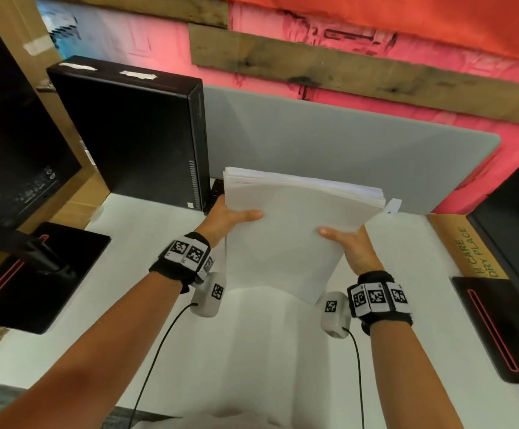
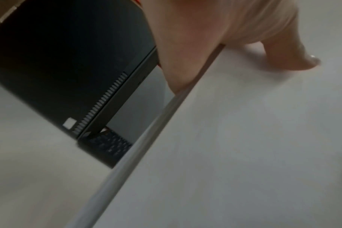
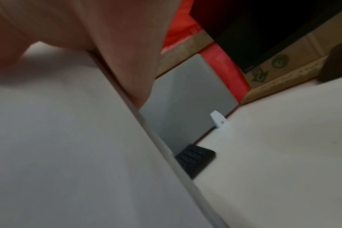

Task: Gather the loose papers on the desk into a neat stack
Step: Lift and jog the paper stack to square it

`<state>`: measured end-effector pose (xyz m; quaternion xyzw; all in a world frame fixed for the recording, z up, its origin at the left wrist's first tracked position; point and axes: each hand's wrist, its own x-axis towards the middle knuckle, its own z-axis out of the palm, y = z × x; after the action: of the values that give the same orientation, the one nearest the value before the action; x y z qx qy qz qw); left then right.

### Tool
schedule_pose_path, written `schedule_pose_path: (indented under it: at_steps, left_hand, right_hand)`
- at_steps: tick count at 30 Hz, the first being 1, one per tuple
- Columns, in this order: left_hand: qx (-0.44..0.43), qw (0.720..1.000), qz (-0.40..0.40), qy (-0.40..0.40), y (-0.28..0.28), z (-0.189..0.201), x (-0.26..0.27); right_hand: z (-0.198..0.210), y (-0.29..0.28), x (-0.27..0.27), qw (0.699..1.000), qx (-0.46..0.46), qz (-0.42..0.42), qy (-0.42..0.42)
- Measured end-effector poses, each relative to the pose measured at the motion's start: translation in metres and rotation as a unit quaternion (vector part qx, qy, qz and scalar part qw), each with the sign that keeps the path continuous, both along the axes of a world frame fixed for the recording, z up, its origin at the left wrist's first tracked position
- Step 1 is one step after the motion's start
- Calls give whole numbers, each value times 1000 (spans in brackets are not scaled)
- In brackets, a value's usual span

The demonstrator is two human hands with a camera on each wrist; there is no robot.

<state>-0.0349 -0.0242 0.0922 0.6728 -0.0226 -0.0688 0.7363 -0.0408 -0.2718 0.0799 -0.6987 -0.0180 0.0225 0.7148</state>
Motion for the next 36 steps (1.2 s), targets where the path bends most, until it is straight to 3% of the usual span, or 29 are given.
schedule_pose_path:
  at_steps: [7, 15, 21, 36]
  left_hand:
    - [23, 998, 7, 63, -7, -38, -7]
    - [-7, 996, 87, 8, -12, -18, 2]
    - [-32, 987, 153, -18, -23, -17, 2]
    - [-53, 977, 179, -101, -15, 9, 5]
  right_hand:
    - [-46, 6, -10, 992, -27, -36, 115]
    - [-20, 18, -2, 982, 1, -184, 51]
    - [-12, 33, -6, 989, 1, -148, 21]
    - [0, 41, 4, 989, 38, -141, -37]
